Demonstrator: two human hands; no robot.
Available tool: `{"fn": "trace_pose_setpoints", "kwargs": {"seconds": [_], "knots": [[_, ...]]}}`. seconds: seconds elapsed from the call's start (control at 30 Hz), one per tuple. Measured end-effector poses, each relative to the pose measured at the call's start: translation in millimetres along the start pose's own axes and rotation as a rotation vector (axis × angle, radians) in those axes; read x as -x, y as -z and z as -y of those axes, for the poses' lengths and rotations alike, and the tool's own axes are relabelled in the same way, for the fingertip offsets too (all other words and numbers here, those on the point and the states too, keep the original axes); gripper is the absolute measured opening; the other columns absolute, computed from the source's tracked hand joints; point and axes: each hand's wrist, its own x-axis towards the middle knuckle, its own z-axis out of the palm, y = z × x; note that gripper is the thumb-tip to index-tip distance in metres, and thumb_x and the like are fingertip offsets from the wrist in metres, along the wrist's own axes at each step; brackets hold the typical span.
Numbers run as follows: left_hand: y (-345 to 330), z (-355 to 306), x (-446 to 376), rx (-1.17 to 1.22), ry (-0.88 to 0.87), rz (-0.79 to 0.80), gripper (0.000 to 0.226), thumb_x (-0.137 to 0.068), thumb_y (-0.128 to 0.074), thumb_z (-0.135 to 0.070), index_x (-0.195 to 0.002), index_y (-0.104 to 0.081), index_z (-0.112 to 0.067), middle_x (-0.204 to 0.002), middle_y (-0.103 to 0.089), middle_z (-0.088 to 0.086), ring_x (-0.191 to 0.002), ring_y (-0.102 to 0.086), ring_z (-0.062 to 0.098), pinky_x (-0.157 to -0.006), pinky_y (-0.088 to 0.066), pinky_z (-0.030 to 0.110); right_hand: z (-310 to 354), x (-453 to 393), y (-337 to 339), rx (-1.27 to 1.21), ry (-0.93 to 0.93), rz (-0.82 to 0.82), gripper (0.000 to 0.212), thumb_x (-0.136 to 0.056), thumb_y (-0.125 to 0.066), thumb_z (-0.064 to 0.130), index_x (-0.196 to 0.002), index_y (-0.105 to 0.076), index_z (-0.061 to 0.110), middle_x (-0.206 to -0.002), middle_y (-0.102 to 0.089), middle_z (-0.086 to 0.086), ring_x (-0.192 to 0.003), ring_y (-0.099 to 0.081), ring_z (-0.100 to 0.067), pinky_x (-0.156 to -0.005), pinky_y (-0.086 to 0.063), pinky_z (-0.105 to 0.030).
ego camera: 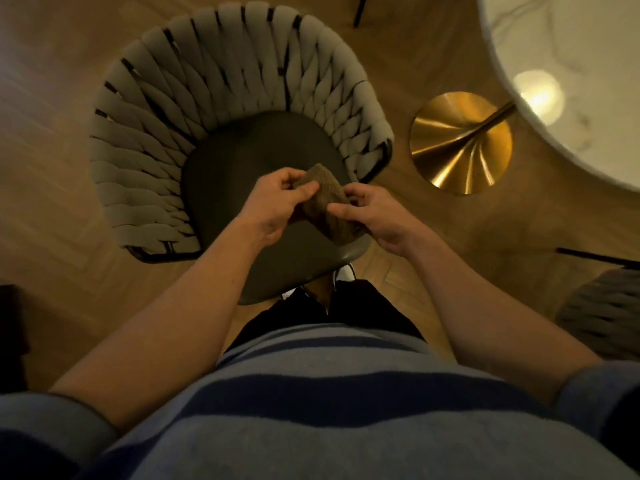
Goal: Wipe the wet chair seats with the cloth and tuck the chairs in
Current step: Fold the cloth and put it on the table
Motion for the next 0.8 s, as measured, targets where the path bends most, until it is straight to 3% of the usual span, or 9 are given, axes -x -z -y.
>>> {"fn": "trace_pose_setpoints", "kwargs": {"seconds": [0.17,0.3,0.37,0.47,0.53,0.67,0.8], "knots": [[-34.1,-8.5,-0.2,-0.007,-0.023,0.019,0.015,-0.097,-0.054,-0.009,-0.111,-0.058,-0.012,-0.112,-0.066,0.007,-0.105,-0.066,0.021,-0.081,-0.058,0.038,-15.1,29.9,30.6,-0.173,-0.010,-0.054,0.033,-0.085,-0.076,0.003,-0.115,-0.065,0.013,-0.119,-0.068,-0.012,-0.114,-0.068,-0.027,-0.097,-0.058,-0.041],[-79.1,-8.2,-1.7,-0.048,-0.018,-0.021,0.020,-0.097,-0.054,-0.006,-0.114,-0.054,-0.015,-0.116,-0.063,0.007,-0.111,-0.063,0.023,-0.092,-0.055,0.043,-30.7,57.2,70.3,-0.552,0.008,-0.206,0.022,-0.094,-0.067,0.004,-0.113,-0.067,0.014,-0.102,-0.076,-0.002,-0.096,-0.075,-0.015,-0.083,-0.059,-0.031],[-109.6,-6.2,-3.5,-0.061,-0.035,0.006,0.033,-0.095,-0.054,-0.001,-0.121,-0.049,-0.021,-0.120,-0.060,0.008,-0.111,-0.061,0.024,-0.092,-0.055,0.047,-39.8,70.1,92.5,-0.636,0.043,-0.312,0.016,-0.098,-0.063,0.009,-0.112,-0.067,0.014,-0.097,-0.077,0.000,-0.091,-0.075,-0.013,-0.074,-0.059,-0.026],[-163.1,-3.6,-4.0,-0.031,-0.016,0.157,0.054,-0.095,-0.051,0.005,-0.128,-0.044,-0.037,-0.129,-0.052,0.008,-0.116,-0.057,0.024,-0.091,-0.056,0.046,-52.8,89.4,131.8,-0.638,0.082,-0.427,0.012,-0.103,-0.058,0.022,-0.109,-0.066,0.016,-0.101,-0.073,-0.001,-0.089,-0.073,-0.012,-0.067,-0.057,-0.024],[-201.3,-1.1,-6.1,-0.041,-0.011,0.238,0.056,-0.094,-0.051,0.006,-0.126,-0.051,-0.039,-0.133,-0.051,0.007,-0.119,-0.057,0.025,-0.091,-0.056,0.043,-59.1,105.4,164.7,-0.599,0.095,-0.445,0.018,-0.104,-0.056,0.032,-0.111,-0.067,0.019,-0.107,-0.070,-0.001,-0.097,-0.069,-0.016,-0.069,-0.056,-0.026],[-271.0,5.2,-15.6,-0.073,0.034,0.261,0.031,-0.094,-0.059,-0.009,-0.112,-0.070,-0.032,-0.132,-0.056,0.007,-0.116,-0.061,0.023,-0.086,-0.056,0.037,-74.2,136.9,232.1,-0.524,0.111,-0.396,0.029,-0.096,-0.070,0.026,-0.122,-0.064,0.014,-0.120,-0.070,-0.006,-0.109,-0.070,-0.022,-0.094,-0.059,-0.039],[-337.1,8.9,-24.0,-0.216,-0.017,0.211,0.021,-0.097,-0.056,-0.012,-0.104,-0.073,-0.022,-0.120,-0.062,0.003,-0.108,-0.063,0.018,-0.082,-0.056,0.032,-93.1,154.3,290.2,-0.509,0.102,-0.459,0.032,-0.095,-0.070,0.017,-0.126,-0.063,0.009,-0.121,-0.070,-0.009,-0.110,-0.070,-0.022,-0.091,-0.060,-0.036]]}}
